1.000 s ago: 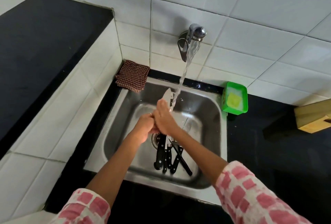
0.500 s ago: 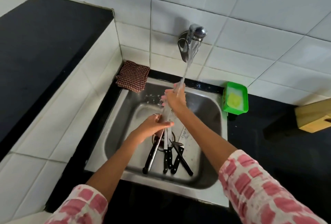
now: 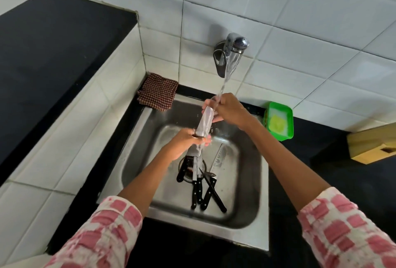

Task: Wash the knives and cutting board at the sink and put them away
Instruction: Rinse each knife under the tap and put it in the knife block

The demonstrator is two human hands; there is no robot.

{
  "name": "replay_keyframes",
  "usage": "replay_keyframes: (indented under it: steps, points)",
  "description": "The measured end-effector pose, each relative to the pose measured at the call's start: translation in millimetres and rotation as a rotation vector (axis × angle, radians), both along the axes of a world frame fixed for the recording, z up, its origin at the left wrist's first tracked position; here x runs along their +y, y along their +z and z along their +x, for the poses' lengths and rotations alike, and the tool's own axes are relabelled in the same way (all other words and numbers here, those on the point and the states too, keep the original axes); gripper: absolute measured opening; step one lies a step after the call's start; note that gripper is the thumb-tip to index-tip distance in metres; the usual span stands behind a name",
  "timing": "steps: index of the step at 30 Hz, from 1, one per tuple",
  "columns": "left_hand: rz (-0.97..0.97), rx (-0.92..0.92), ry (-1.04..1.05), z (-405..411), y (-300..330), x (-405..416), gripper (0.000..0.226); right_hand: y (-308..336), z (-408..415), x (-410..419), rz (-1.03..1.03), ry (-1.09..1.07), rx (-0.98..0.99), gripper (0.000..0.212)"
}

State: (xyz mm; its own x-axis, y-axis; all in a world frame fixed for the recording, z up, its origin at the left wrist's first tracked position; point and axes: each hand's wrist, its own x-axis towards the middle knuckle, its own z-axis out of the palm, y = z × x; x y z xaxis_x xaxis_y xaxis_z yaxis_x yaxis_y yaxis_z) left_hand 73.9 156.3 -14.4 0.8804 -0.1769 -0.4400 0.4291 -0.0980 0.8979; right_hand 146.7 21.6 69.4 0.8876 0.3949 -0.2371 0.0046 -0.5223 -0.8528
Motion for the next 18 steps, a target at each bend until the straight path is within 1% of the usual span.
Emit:
replay_keyframes:
  steps: [3,5,7,9,11,12,14,18]
  points:
    - [-0.012,0.028,0.009,3.6,-4.4,4.4,0.012,3.9,-0.9,-1.6,0.058,0.037,-0.033,0.017]
    - [-0.035,0.041,0.0,4.2,-4.7,5.3,0.008,6.1,-2.1,-0.6,0.053,0.047,-0.051,0.015]
    - [-0.076,0.037,-0.01,1.8,-2.0,4.0,0.007,7.5,-4.0,2.3,-0.002,0.097,-0.063,0.016]
    - [-0.13,0.014,-0.015,-1.4,-0.7,2.5,0.01,8.3,-8.1,5.7,-0.103,0.2,-0.085,0.015]
    - [-0.228,-0.003,0.026,-3.0,0.0,1.3,0.01,5.9,-12.7,6.1,-0.172,0.278,-0.1,0.017]
    - [-0.271,-0.009,0.047,-2.9,1.1,1.0,0.011,3.6,-13.8,5.2,-0.176,0.283,-0.092,0.018]
    - [-0.297,-0.031,0.061,-2.1,4.0,0.6,0.011,2.5,-17.0,3.9,-0.175,0.262,-0.101,0.017]
    - [-0.296,-0.06,0.084,2.5,3.6,-1.2,0.011,12.0,-13.4,2.0,-0.219,0.173,-0.229,0.012]
